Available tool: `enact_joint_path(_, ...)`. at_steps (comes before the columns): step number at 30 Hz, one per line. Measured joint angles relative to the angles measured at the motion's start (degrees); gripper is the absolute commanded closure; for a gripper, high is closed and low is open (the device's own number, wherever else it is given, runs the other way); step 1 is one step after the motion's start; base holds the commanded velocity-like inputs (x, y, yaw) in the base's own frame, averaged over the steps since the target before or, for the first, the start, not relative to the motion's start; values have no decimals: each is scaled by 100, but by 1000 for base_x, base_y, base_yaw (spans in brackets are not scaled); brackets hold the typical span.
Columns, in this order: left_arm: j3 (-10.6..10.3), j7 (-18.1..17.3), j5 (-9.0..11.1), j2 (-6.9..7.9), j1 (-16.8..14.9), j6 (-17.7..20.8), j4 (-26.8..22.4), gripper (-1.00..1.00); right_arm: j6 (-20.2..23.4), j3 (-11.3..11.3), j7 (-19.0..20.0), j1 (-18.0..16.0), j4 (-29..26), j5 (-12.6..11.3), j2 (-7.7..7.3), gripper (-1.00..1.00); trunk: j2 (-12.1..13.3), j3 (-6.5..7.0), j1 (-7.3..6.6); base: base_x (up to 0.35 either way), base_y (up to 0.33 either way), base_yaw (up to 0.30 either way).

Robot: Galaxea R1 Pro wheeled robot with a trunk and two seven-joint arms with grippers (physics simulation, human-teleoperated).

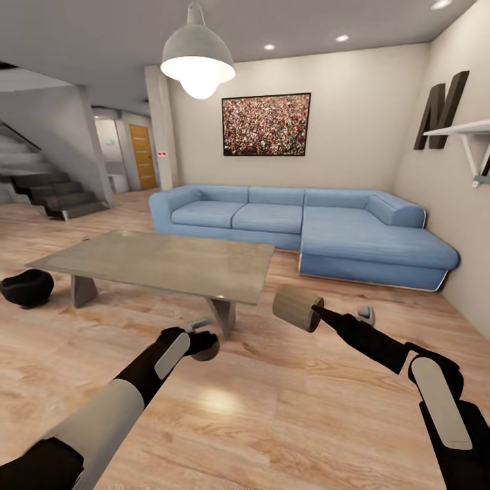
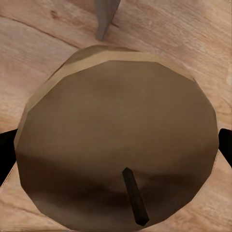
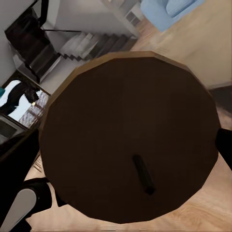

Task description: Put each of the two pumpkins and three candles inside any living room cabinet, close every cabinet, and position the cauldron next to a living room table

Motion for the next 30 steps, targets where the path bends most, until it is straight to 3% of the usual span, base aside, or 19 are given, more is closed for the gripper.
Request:
enact_joint_path(23,5,-2,-2,12,0,-4,-30,100,9,0,-5,0,7,6,-1,100,0,0,-1,-53,0,270)
enact_joint_path(30,1,-27,9,18,0,-8,-496,100,9,10,-4,-2,8,5,5,100,0,0,-1,0,3,270)
